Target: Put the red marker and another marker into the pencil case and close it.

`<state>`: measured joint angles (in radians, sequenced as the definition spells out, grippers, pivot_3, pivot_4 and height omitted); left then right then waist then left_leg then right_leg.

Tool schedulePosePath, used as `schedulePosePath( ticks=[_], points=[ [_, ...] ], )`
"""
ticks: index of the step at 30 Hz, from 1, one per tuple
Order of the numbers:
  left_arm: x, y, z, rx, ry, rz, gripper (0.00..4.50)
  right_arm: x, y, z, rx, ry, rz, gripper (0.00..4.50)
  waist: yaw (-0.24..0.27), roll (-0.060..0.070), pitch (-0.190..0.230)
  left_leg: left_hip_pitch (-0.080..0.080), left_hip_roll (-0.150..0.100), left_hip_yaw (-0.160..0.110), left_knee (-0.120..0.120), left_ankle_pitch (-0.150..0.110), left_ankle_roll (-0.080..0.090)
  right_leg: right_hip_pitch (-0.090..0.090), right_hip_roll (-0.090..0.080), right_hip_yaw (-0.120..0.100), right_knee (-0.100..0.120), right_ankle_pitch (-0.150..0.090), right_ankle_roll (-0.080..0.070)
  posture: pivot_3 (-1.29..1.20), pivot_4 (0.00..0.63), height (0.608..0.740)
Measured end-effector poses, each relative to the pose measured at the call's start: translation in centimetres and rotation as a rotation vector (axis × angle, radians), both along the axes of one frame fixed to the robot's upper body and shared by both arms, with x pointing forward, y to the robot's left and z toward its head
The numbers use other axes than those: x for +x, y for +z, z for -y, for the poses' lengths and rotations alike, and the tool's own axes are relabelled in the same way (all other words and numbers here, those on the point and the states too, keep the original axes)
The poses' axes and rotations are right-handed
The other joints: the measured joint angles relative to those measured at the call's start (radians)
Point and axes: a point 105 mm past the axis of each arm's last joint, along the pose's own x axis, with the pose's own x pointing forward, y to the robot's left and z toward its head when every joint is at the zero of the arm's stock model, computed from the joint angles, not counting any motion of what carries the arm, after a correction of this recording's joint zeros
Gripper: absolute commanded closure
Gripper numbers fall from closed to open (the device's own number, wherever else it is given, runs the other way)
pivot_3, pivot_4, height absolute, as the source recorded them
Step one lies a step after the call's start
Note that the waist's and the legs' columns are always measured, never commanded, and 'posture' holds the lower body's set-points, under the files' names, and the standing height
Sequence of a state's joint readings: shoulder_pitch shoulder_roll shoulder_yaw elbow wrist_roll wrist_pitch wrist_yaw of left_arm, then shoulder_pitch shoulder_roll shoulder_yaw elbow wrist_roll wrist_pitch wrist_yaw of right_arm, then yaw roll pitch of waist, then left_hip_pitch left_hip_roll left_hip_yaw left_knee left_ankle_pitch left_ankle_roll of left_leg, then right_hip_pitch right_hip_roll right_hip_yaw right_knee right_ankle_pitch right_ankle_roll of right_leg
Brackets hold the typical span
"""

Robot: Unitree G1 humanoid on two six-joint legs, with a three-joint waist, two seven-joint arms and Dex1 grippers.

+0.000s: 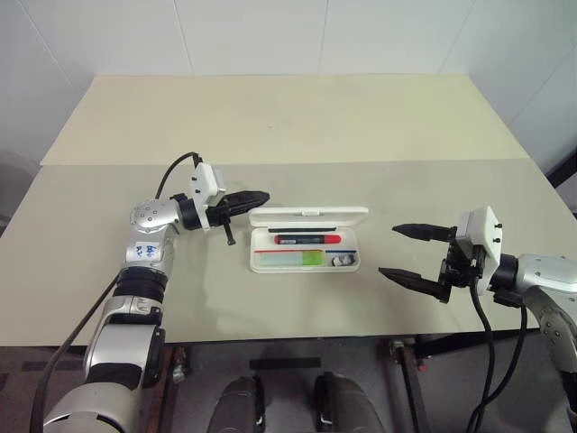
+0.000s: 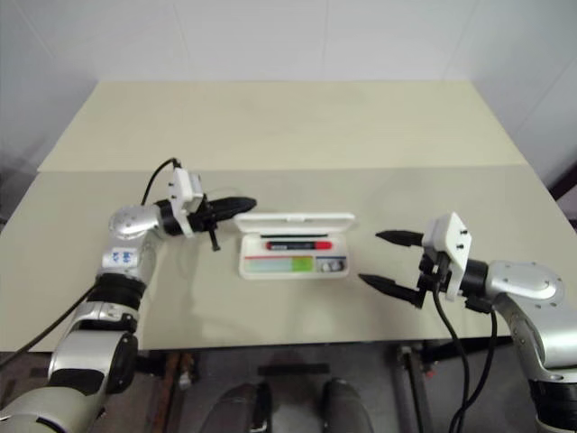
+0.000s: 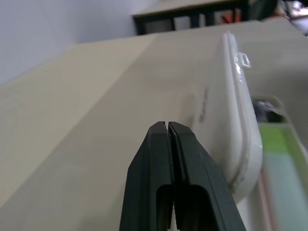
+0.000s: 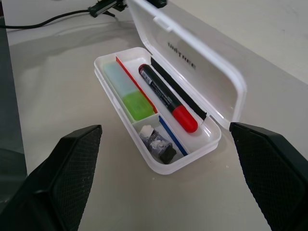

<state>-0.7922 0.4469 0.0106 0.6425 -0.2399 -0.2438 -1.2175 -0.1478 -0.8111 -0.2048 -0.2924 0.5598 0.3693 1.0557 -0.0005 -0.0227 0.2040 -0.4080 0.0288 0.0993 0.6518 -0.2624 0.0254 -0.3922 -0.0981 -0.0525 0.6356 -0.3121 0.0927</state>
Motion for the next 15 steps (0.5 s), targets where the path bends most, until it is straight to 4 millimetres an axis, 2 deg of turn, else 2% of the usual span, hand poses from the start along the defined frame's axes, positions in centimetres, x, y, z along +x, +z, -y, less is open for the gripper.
schedulePosePath(
  ticks=[7, 13, 15],
  points=[
    [-0.7, -2.2, 1.8, 0.16, -0.054, -0.016, 4.48, 0.0, 0.1, -0.2, 0.003, 0.0, 0.008, 0.0, 0.003, 0.0, 0.0, 0.0, 0.0, 0.0, 0.0, 0.0, 0.0, 0.0, 0.0, 0.0, 0.0, 0.0, 0.0, 0.0, 0.15, 0.74],
    [-1.3, -4.4, 4.0, 0.193, -0.07, -0.082, 4.48, 0.0, 0.2, -0.3, 0.012, -0.008, 0.016, 0.0, 0.002, 0.0, 0.0, 0.0, 0.0, 0.0, 0.0, 0.0, 0.0, 0.0, 0.0, 0.0, 0.0, 0.0, 0.0, 0.0, 0.15, 0.74],
    [-1.4, -4.4, 4.4, 0.211, -0.075, -0.077, 4.48, 0.1, 0.2, -0.3, 0.013, -0.011, 0.018, 0.0, 0.003, 0.0, 0.0, 0.001, 0.0, 0.0, 0.001, 0.0, 0.0, 0.001, 0.0, 0.0, 0.0, 0.0, 0.0, 0.0, 0.15, 0.74]
  ],
)
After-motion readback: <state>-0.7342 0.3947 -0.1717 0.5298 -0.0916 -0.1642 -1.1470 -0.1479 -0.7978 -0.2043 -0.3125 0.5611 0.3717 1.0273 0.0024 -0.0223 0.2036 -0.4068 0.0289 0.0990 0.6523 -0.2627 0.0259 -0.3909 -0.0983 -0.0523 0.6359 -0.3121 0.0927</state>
